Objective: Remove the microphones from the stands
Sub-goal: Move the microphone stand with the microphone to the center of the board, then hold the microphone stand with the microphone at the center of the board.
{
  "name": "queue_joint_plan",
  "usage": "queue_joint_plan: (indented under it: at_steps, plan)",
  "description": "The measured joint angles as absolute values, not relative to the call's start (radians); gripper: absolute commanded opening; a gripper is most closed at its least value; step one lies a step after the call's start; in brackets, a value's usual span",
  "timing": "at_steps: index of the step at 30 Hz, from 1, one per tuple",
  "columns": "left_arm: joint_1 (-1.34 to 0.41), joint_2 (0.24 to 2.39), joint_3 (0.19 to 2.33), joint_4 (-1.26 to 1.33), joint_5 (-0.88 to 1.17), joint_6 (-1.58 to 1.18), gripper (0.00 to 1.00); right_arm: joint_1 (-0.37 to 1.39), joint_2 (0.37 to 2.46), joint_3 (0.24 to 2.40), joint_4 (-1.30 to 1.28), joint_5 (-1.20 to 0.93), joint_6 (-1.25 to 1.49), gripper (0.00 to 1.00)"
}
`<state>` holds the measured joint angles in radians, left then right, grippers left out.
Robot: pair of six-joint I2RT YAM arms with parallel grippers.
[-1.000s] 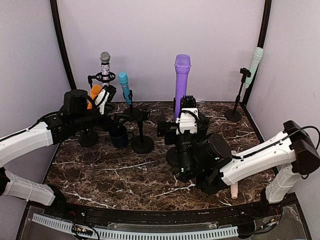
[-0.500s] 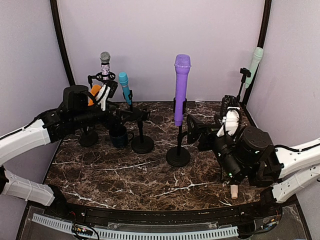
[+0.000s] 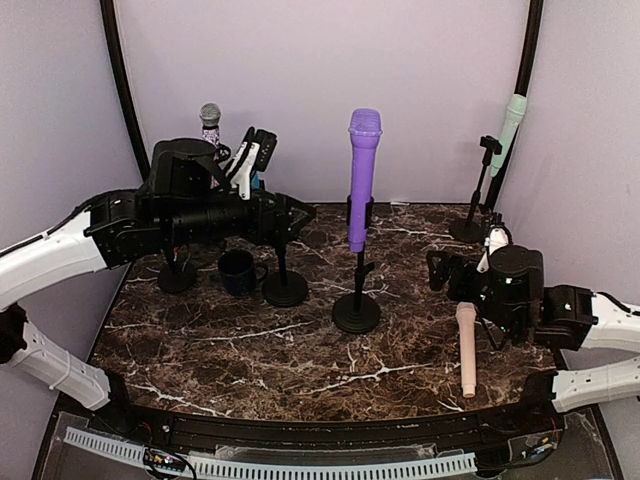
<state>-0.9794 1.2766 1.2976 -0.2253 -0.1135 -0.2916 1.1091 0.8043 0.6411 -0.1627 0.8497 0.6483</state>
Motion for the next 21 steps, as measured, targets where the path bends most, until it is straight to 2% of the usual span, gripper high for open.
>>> queue_joint_plan:
  at_steps: [4,10,21]
  plan:
    - [-1.005,1.368,1.399,-0.275,-0.146,-0.344,0.86,0.948,0.793,0.609,-0.236,0.693,0.690,0.99]
    - [-1.008,1.499,1.524,-0.343,-0.173,-0.396,0.96,0.755,0.852,0.559,-0.258,0.447,0.702,0.99]
    - [-1.009,1.668,1.691,-0.393,-0.243,-0.422,0.99,0.673,0.950,0.519,-0.180,0.233,0.688,0.98]
